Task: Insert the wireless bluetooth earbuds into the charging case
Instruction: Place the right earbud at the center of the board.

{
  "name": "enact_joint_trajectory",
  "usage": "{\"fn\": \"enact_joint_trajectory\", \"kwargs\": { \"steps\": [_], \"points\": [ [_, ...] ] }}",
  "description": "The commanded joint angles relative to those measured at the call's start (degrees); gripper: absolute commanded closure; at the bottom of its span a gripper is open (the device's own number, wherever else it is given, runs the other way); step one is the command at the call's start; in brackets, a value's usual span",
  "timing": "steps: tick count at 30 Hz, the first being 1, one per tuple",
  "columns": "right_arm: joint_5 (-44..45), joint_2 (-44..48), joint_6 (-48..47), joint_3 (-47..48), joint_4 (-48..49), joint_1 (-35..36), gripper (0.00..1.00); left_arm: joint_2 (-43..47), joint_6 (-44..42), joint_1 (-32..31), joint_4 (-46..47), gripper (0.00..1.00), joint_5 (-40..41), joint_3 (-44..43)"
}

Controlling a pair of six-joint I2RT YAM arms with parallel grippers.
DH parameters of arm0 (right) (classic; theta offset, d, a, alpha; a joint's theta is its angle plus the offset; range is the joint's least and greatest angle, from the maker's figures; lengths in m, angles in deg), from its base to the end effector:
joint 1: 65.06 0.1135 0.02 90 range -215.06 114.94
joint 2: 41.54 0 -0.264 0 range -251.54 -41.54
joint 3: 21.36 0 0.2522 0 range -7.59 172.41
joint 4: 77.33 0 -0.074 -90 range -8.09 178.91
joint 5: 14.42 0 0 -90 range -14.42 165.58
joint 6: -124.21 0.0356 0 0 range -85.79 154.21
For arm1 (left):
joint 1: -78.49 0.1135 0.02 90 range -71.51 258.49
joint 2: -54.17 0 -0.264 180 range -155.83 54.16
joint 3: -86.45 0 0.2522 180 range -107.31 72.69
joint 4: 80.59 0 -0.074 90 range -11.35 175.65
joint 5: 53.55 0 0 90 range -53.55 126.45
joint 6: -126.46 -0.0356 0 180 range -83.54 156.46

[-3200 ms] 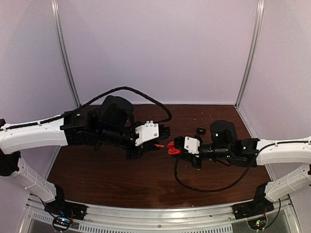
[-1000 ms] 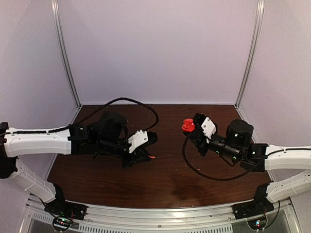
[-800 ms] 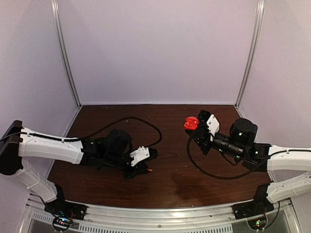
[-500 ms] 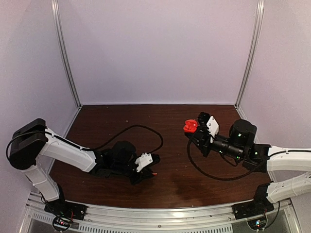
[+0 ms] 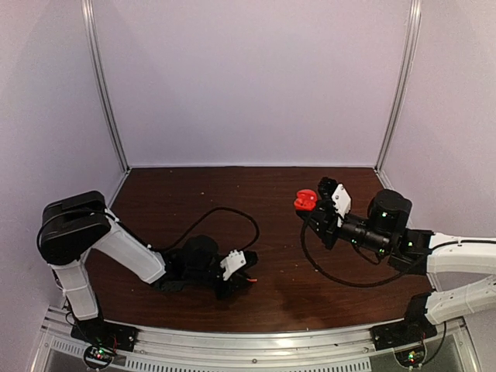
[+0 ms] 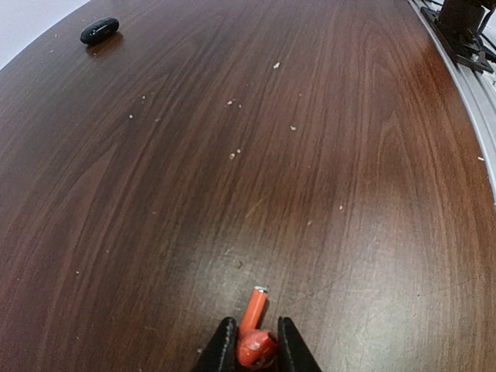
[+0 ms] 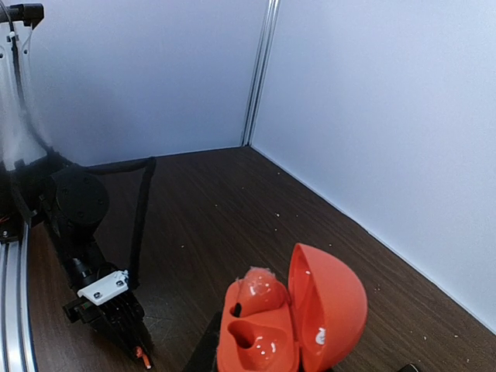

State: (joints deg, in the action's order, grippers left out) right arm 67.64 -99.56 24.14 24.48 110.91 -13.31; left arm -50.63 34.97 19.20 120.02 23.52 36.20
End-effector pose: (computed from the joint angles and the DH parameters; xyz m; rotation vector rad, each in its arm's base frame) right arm 0.1421 0.1881 0.2767 -0.9553 1.3839 0.6661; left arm 0.1586 -0.2825 0.1026 1.2610 1.8807 -0.8058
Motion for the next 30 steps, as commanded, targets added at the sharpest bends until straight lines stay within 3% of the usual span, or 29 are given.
{"fn": "enact_joint_trajectory", "kwargs": {
  "steps": [1,11,19,30],
  "points": [
    [-0.7,1.0,0.5,0.2,-0.5,-0.3,1.0,-2.3,0.7,0.3,7.4,0.79,-1.1,0.5],
    [-0.8,1.7,0.6,-0.2,-0.1,-0.3,1.0,-2.6,1.3,0.3,10.1,0.61,-1.1,2.3],
    [-2.8,2.7,3.0,-2.4,3.6,-0.4,1.0,-1.8,6.2,0.8,18.5,0.59,-0.2,7.1],
    [-5.0,2.8,5.5,-3.7,8.0,-0.5,1.0,-2.7,6.6,1.8,21.2,0.63,-2.6,8.6]
  ]
}}
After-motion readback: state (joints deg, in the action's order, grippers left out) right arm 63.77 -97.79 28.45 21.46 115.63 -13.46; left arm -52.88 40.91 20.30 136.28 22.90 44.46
